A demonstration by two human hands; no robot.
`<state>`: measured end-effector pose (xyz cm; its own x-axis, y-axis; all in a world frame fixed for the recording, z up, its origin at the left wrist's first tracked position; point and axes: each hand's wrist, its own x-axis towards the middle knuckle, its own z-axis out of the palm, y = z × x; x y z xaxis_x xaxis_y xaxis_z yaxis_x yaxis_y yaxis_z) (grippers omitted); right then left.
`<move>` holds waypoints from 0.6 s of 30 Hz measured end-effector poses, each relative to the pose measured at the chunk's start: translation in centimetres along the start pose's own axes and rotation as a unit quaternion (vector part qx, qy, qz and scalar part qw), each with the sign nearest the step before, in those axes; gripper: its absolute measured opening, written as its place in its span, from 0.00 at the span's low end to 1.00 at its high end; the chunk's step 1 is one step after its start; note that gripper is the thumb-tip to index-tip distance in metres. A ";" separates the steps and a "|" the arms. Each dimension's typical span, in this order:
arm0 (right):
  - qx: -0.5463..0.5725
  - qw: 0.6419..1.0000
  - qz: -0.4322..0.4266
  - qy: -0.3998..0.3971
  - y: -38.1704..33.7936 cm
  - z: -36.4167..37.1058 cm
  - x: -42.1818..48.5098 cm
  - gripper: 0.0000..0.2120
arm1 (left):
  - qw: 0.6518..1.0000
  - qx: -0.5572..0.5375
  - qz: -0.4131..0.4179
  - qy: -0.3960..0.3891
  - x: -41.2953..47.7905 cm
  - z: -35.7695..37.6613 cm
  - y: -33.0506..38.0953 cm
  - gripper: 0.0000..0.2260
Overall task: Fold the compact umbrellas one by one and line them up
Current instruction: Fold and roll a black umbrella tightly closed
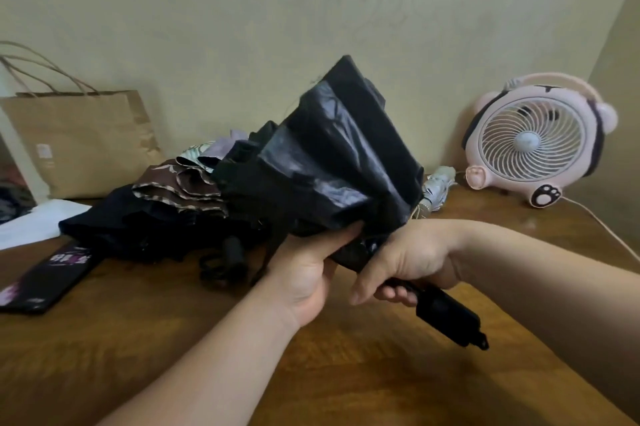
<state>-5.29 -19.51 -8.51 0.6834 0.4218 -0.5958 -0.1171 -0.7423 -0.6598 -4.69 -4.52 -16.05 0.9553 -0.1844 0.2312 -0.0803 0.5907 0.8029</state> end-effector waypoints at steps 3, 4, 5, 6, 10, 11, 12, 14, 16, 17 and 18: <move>-0.074 0.994 -0.002 0.081 0.4 0.1 0.1 0.15 | 0.999 0.032 -0.012 0.014 -0.3 0.2 -0.2 0.14; -0.103 0.988 -0.008 0.114 0.4 0.2 -0.3 0.12 | 0.998 0.052 -0.022 0.016 -0.3 0.0 -0.4 0.15; -0.121 0.983 -0.016 0.137 0.3 0.2 -0.7 0.15 | 0.994 0.097 -0.039 0.026 -0.3 -0.4 -0.7 0.17; -0.136 0.979 -0.021 0.148 0.3 0.0 -1.2 0.19 | 0.980 0.186 -0.055 0.042 -0.2 -1.0 -0.9 0.20; -0.278 0.945 -0.008 0.175 -0.2 -0.1 -3.1 0.20 | 0.941 0.286 -0.148 0.108 0.8 -3.5 -2.3 0.15; -0.294 0.939 -0.002 0.176 -0.2 0.1 -3.1 0.20 | 0.949 0.244 -0.162 0.114 0.8 -3.3 -2.4 0.13; -0.294 0.940 0.002 0.172 -0.2 0.1 -2.9 0.17 | 0.957 0.206 -0.168 0.117 0.7 -2.7 -2.4 0.11; -0.241 0.962 0.001 0.131 0.2 0.2 -2.2 0.12 | 0.971 0.146 -0.164 0.092 -0.1 -0.9 -1.9 0.08; -0.168 0.982 0.005 0.083 0.8 0.2 -1.6 0.15 | 0.977 0.136 -0.159 0.027 -1.2 0.1 -1.1 0.08; -0.135 0.988 0.008 0.068 1.1 0.1 -1.5 0.17 | 0.977 0.146 -0.154 0.033 -1.4 0.7 -0.3 0.08; -0.108 0.993 0.006 0.058 1.3 0.0 -1.4 0.18 | 0.973 0.166 -0.152 0.048 -1.3 1.1 0.4 0.05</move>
<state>-6.43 -21.06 -8.55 0.7622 0.3593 -0.5384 0.0226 -0.8460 -0.5326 -6.32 -4.92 -15.48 0.9702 -0.2273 -0.0839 0.1375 0.2311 0.9632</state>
